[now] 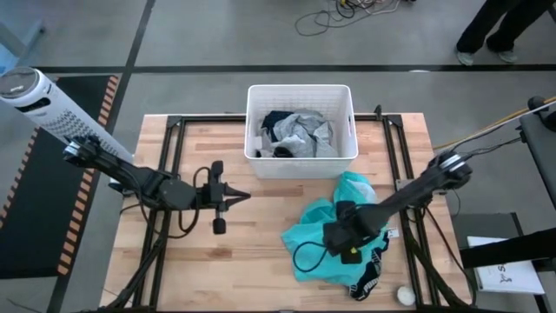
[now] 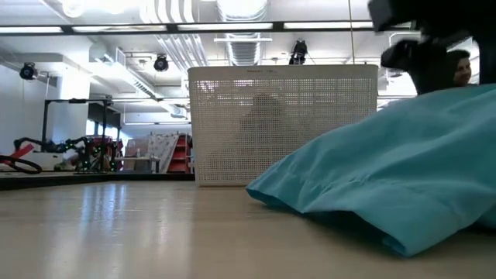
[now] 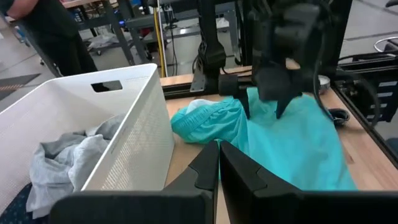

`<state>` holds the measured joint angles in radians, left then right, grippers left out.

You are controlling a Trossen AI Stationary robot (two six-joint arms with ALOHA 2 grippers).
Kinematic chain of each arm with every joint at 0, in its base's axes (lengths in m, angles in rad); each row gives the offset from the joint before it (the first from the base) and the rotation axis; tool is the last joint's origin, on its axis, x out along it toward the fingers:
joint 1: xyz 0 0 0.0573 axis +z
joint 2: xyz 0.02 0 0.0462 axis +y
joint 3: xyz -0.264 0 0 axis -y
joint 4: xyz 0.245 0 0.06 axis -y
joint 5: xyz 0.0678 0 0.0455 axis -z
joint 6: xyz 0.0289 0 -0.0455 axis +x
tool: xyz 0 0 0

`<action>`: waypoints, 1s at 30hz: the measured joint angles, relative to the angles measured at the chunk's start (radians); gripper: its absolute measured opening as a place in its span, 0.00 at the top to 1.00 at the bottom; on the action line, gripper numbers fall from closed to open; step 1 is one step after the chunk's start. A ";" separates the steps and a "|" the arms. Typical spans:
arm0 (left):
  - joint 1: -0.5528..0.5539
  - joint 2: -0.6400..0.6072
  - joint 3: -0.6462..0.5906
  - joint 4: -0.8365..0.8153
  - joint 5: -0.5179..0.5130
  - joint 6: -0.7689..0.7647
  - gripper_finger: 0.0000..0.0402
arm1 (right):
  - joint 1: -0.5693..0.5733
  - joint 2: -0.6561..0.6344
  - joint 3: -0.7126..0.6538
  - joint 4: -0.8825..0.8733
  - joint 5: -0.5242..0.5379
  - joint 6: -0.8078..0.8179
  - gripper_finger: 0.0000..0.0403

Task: Sort clothes
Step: Put the light blue shorts into the white laundry bin

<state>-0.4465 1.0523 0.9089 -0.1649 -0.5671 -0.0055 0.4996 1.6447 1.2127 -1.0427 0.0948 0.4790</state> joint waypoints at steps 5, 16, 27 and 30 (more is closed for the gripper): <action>0.000 0.013 -0.003 0.008 0.000 0.010 1.00 | -0.023 0.117 0.006 0.003 -0.048 -0.041 0.28; 0.000 0.018 -0.004 0.008 -0.001 0.019 1.00 | -0.003 0.243 0.103 -0.011 -0.086 -0.194 0.96; 0.000 0.012 -0.040 0.189 -0.079 0.095 1.00 | 0.018 0.174 0.461 -0.198 0.121 -0.202 0.99; 0.000 0.001 -0.071 0.263 -0.078 0.133 1.00 | 0.018 0.161 0.569 -0.266 0.221 -0.202 1.00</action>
<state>-0.4465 1.0532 0.8379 0.0986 -0.6455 0.1274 0.5179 1.8059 1.7812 -1.3090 0.3155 0.2771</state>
